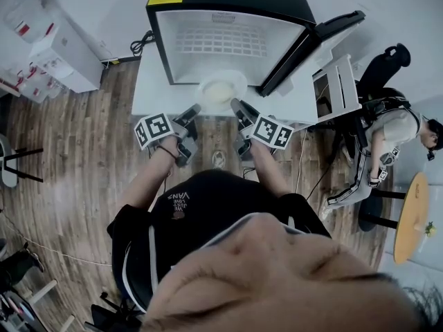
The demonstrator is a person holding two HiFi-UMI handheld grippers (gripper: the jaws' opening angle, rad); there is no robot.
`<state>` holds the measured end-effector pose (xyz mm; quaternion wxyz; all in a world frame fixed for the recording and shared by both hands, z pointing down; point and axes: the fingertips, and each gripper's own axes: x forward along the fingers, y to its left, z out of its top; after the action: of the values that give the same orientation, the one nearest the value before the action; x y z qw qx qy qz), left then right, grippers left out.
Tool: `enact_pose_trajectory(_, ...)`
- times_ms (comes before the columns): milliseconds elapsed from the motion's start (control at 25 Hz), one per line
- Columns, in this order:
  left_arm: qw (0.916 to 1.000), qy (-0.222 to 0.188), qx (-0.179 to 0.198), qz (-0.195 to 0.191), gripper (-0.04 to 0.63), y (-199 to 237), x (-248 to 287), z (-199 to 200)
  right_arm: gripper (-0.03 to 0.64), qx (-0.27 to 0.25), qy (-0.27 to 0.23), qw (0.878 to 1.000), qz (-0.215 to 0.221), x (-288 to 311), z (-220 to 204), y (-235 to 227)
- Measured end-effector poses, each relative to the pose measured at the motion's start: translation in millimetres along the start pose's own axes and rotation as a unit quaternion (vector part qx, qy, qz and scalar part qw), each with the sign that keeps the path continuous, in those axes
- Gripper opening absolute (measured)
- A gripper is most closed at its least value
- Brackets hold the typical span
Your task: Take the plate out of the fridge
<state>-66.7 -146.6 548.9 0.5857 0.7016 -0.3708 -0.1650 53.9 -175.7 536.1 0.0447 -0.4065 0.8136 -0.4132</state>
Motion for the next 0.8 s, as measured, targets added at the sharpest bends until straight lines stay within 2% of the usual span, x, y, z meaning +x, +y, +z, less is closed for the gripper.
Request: enact_pose_trajectory(800,0.9997,0.024,-0.008,-0.002,0.034,12,-26,-23,0.080,0.012,-0.012,1.000,-0.020,-21,-35,7)
